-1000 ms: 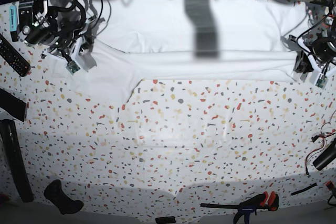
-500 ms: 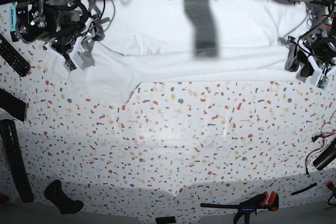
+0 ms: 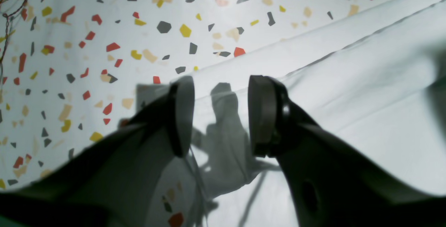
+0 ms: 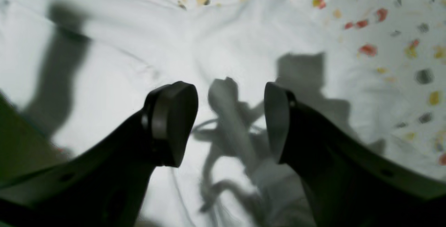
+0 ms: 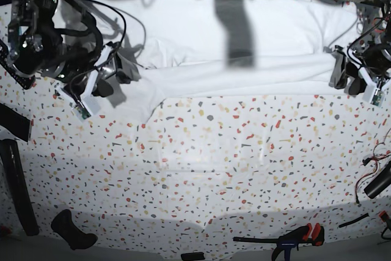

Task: Fold the T-shirt properly
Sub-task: 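Lift the right gripper with the fabric and fold it toward the robot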

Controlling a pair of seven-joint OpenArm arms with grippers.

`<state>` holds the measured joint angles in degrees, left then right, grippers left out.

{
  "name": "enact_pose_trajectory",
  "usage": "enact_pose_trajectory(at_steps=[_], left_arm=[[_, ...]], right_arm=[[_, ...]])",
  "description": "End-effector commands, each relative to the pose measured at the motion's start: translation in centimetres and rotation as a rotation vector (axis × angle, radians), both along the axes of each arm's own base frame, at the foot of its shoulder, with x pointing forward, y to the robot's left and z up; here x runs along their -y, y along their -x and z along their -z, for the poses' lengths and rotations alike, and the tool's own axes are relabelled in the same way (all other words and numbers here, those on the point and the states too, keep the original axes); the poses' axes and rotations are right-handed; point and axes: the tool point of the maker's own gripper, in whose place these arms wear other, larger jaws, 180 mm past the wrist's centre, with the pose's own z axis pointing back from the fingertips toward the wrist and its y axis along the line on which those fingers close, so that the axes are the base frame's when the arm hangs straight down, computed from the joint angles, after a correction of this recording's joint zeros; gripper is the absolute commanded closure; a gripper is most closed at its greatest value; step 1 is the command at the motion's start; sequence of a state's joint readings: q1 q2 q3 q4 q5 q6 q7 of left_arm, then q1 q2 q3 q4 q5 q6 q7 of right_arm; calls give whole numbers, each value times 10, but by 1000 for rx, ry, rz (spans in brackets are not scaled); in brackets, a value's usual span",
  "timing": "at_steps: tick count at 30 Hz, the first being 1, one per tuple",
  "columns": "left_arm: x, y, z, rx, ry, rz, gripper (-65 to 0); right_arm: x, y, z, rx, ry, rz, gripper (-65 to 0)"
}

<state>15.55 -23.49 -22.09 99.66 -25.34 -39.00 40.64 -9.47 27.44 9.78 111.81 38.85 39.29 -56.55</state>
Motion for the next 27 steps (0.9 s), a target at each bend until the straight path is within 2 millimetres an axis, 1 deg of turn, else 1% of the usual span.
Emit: enact_pose_trajectory(at_steps=[1, 2, 3, 5, 6, 8, 11, 14, 17, 20, 22, 25, 26, 27], left_arm=[[-2, -7, -13, 46, -3, 4, -248], [-2, -7, -13, 46, -2, 4, -248], [-2, -7, -13, 46, -2, 4, -248], [-2, -7, -13, 46, -2, 4, -248], [-2, -7, -13, 46, -2, 4, -248], [-1, -7, -15, 50, 13, 5, -248], [4, -8, -19, 62, 56, 7, -248], [7, -9, -21, 68, 76, 8, -248], [6, -9, -21, 68, 76, 8, -248], [7, -9, -20, 68, 76, 8, -248], [6, -9, -21, 68, 76, 8, -248], [6, -9, -21, 68, 76, 8, -248], [6, -9, -21, 68, 76, 8, -248], [6, -9, -21, 68, 76, 8, -248]], right_arm=[[5, -15, -18, 101, 6, 2, -343], [11, -23, -21, 143, 30, 22, -342], [24, -33, -20, 152, 57, 88, -342], [55, -52, -12, 132, 109, 227, -342], [67, -59, -7, 114, 118, 273, -342], [83, -70, 6, 42, 116, 329, -342], [97, -84, 20, -60, 70, 382, -342], [108, -95, 31, -125, 26, 426, -342], [117, -101, 45, -184, -2, 450, -342], [115, -94, 63, -273, -44, 434, -342], [111, -89, 71, -300, -73, 411, -342], [105, -87, 72, -301, -102, 370, -341], [103, -88, 71, -298, -114, 368, -321], [102, -90, 69, -294, -124, 367, -272]])
